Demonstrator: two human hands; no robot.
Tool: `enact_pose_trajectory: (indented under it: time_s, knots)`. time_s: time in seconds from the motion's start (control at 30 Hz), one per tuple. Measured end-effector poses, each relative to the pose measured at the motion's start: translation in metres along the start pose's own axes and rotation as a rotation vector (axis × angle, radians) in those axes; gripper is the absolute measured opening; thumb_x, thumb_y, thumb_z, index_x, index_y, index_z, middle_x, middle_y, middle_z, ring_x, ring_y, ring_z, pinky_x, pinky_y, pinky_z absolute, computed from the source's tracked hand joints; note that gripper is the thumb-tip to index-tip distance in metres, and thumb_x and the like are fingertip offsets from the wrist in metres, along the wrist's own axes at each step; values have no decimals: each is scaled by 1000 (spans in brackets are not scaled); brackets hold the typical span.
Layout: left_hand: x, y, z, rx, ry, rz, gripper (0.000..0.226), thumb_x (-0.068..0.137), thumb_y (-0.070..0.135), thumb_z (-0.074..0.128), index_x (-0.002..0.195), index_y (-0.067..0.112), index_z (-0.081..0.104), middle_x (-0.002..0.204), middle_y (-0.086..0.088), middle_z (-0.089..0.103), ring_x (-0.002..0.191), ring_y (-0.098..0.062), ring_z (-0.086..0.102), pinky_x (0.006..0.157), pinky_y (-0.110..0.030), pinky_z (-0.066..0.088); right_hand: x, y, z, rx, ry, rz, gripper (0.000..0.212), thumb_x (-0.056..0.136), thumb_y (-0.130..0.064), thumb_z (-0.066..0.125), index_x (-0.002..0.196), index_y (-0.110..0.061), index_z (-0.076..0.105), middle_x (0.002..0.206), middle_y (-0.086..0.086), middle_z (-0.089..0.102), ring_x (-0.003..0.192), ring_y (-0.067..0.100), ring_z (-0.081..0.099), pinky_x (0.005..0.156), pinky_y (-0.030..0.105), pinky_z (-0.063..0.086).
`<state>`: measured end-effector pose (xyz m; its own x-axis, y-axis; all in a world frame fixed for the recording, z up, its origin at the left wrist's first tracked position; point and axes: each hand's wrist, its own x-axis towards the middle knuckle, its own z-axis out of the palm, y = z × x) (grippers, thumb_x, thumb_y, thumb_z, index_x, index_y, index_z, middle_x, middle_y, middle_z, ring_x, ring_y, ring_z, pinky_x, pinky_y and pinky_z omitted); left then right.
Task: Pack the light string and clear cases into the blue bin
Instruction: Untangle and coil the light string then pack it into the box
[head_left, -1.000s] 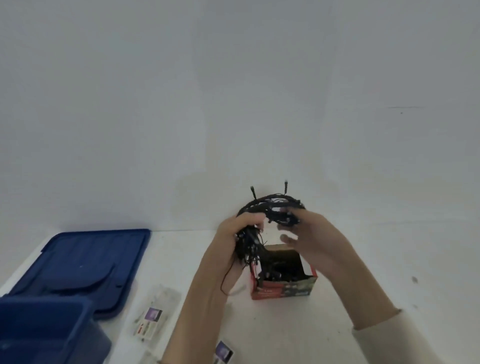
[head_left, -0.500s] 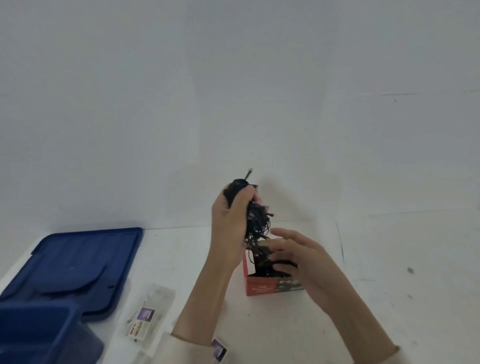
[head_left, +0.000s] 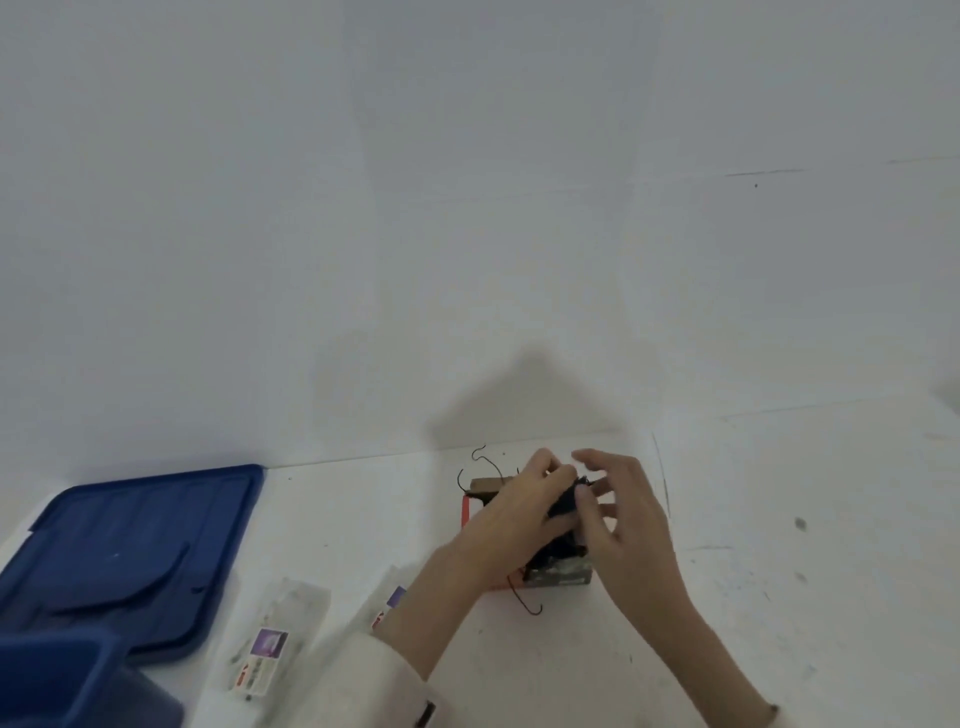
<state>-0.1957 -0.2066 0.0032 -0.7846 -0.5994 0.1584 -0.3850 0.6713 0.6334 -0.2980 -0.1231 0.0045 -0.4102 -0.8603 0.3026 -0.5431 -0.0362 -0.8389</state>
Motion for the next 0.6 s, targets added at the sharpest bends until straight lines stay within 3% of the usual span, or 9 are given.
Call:
enact_pose_trajectory:
  time_s: [0.1, 0.17, 0.23, 0.33, 0.4, 0.47, 0.53, 0.6]
  knots:
    - [-1, -5, -9, 198, -142, 1, 29, 91, 19, 55, 118, 9, 54, 99, 1, 38, 80, -12, 45, 67, -12, 34, -3, 12, -3, -237, -135, -206, 23, 88, -17, 57, 111, -20, 57, 99, -13, 55, 88, 6, 53, 74, 19, 47]
    - [-5, -4, -10, 243, -246, -35, 29, 90, 19, 55, 117, 8, 56, 103, -2, 40, 81, -12, 47, 72, -20, 38, -3, 18, -6, -327, -194, -299, 24, 81, -18, 60, 105, -19, 60, 91, -18, 53, 83, 0, 47, 70, 14, 44]
    - [-7, 0, -15, 104, -394, -155, 21, 88, 19, 55, 107, 10, 59, 105, 2, 38, 82, -6, 45, 75, -20, 37, -2, 17, -8, -380, -265, -333, 23, 74, -13, 66, 96, -18, 61, 85, -18, 51, 78, -4, 39, 62, 8, 38]
    - [-6, 0, -29, -56, -564, -262, 18, 82, 11, 52, 97, 8, 61, 103, -5, 55, 82, -16, 49, 71, -28, 41, 2, 11, -8, -541, -320, -370, 22, 69, -10, 76, 85, -18, 62, 80, -10, 62, 72, -1, 39, 51, 4, 24]
    - [-6, -7, -32, 47, -455, -249, 26, 81, 7, 56, 102, 13, 70, 91, -7, 65, 76, -18, 52, 69, -29, 44, 8, 1, -9, -633, -393, -397, 9, 83, -15, 64, 92, -16, 61, 90, -6, 64, 76, 3, 40, 52, 11, 25]
    - [-9, -10, -25, 125, -301, -236, 21, 80, 5, 59, 94, 12, 73, 78, -5, 63, 70, -15, 49, 66, -26, 43, 15, -10, -9, -727, -543, -343, 16, 93, -20, 47, 103, -18, 60, 102, -2, 63, 82, 12, 48, 60, 18, 27]
    - [-14, -11, -15, 104, -228, -244, 10, 77, -1, 56, 77, 3, 65, 74, -9, 60, 71, -17, 48, 62, -28, 39, 22, -17, -4, -832, -641, -343, 21, 94, -24, 44, 106, -21, 61, 102, 0, 66, 88, 18, 56, 67, 23, 29]
    - [-15, -11, -9, 74, -194, -246, 11, 75, -3, 55, 69, 7, 55, 75, -11, 59, 71, -18, 48, 60, -27, 38, 28, -22, 3, -942, -723, -350, 23, 93, -24, 44, 103, -20, 64, 96, 3, 67, 80, 22, 55, 63, 26, 31]
